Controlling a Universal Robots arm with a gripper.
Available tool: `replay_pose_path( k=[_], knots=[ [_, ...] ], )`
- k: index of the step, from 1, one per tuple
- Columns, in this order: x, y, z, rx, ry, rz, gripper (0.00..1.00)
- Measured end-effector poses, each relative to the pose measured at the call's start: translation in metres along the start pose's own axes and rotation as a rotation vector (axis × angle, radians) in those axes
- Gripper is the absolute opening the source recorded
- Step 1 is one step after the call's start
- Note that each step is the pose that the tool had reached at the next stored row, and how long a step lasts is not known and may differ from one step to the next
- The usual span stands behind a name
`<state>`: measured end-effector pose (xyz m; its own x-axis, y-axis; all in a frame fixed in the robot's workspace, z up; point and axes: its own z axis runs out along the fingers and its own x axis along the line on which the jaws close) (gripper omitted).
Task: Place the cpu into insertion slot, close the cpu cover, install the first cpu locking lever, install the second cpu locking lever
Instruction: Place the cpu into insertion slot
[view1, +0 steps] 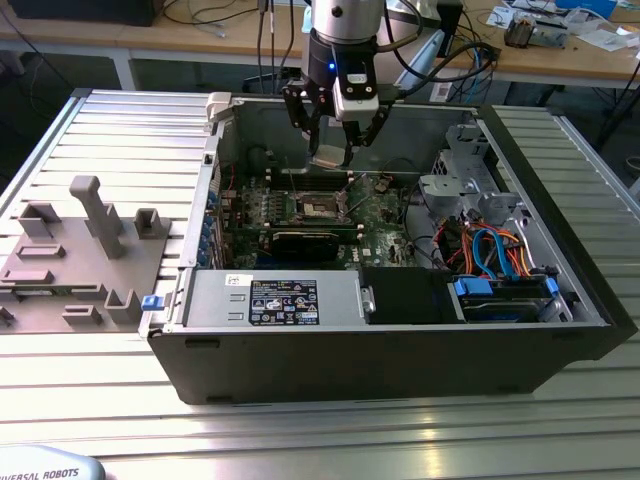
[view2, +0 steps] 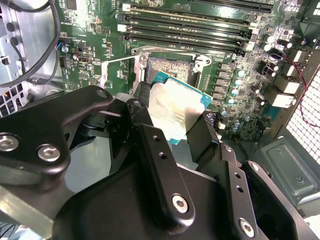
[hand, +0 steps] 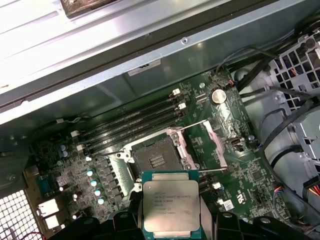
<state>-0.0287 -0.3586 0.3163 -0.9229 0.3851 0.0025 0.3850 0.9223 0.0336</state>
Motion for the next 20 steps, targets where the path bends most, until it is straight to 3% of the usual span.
replay_pose_path(
  k=[20],
  knots=[
    [0.0, 0.0, 0.0003, 0.0056, -0.0028, 0.013, 0.54]
  ],
)
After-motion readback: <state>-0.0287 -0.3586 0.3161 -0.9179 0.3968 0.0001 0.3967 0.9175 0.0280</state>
